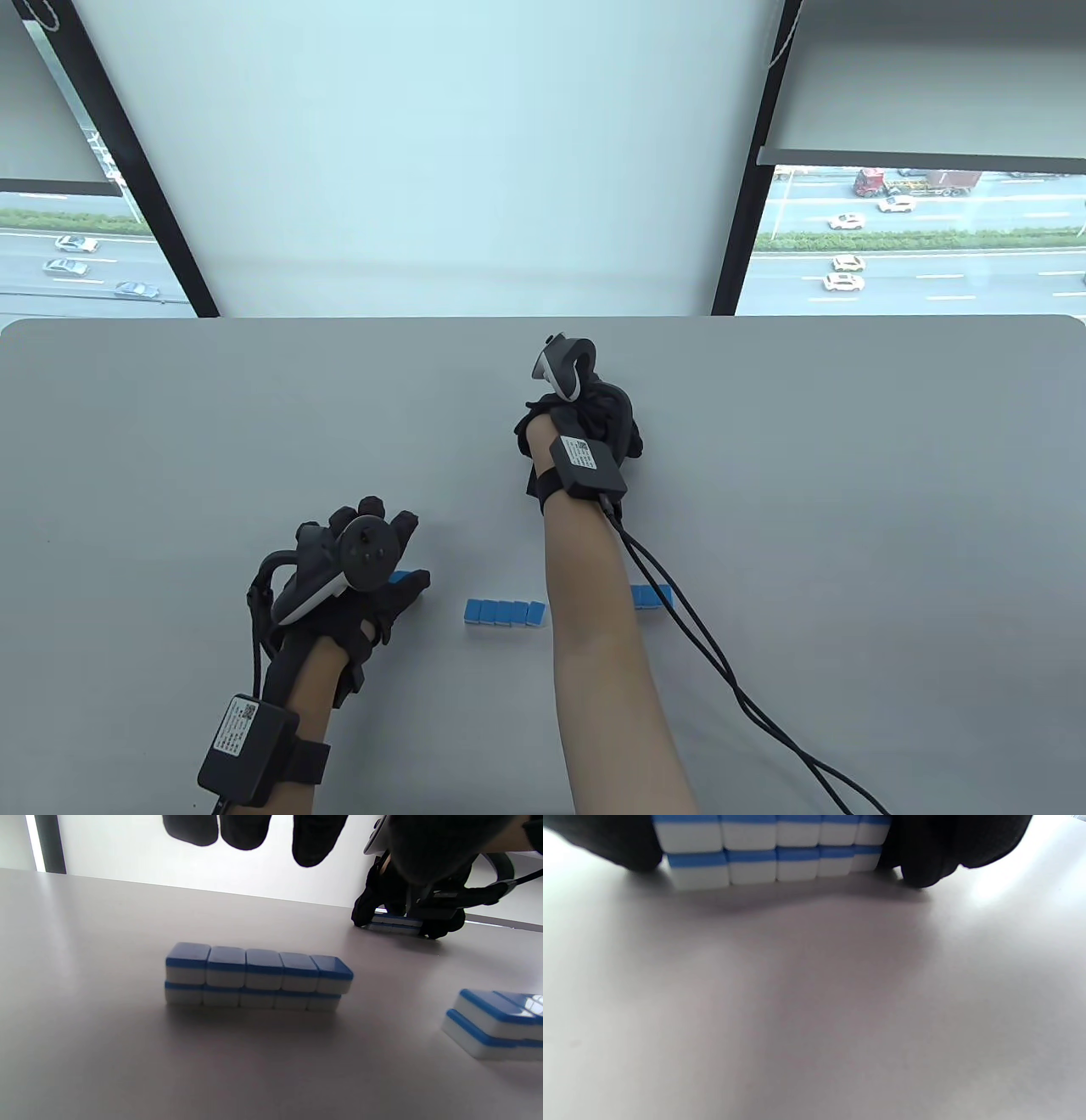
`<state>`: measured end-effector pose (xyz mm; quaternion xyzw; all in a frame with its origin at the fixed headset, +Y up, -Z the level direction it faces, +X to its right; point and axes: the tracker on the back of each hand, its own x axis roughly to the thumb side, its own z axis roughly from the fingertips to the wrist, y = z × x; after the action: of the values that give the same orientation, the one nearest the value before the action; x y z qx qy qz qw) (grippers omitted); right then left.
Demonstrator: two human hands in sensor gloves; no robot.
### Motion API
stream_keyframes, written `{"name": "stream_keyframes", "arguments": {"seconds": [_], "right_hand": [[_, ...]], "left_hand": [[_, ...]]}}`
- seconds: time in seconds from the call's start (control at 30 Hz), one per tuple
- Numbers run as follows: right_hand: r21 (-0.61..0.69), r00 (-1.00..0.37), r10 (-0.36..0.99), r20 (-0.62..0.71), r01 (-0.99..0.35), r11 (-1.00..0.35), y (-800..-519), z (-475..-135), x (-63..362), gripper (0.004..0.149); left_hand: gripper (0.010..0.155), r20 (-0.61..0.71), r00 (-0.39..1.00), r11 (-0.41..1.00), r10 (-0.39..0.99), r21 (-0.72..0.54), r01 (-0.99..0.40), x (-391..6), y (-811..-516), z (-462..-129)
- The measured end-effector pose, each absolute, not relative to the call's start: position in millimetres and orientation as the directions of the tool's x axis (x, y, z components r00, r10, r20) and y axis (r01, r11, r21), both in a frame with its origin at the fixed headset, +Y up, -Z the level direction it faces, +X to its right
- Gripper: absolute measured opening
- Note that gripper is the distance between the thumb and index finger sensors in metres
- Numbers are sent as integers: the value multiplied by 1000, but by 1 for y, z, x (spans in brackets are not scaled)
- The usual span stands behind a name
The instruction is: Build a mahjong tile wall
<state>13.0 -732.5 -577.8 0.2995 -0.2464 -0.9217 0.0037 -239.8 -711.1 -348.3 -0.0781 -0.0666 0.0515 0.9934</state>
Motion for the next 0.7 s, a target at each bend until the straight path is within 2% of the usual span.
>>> {"name": "stream_keyframes", "arguments": {"seconds": [0.37, 0.5, 0.7], "right_hand": [[472, -831, -73, -551, -239, -849, -720, -571, 23, 108], [463, -829, 13, -559, -325, -825, -715, -569, 35, 108], [396, -788, 248, -563, -521, -756, -712, -553, 62, 105]], "left_hand": [[78, 115, 987, 979, 113, -181, -91, -240, -711, -348], [78, 110, 987, 978, 115, -184, -94, -241, -711, -348], [78, 112, 987, 977, 114, -195, -91, -241, -712, -348]]}}
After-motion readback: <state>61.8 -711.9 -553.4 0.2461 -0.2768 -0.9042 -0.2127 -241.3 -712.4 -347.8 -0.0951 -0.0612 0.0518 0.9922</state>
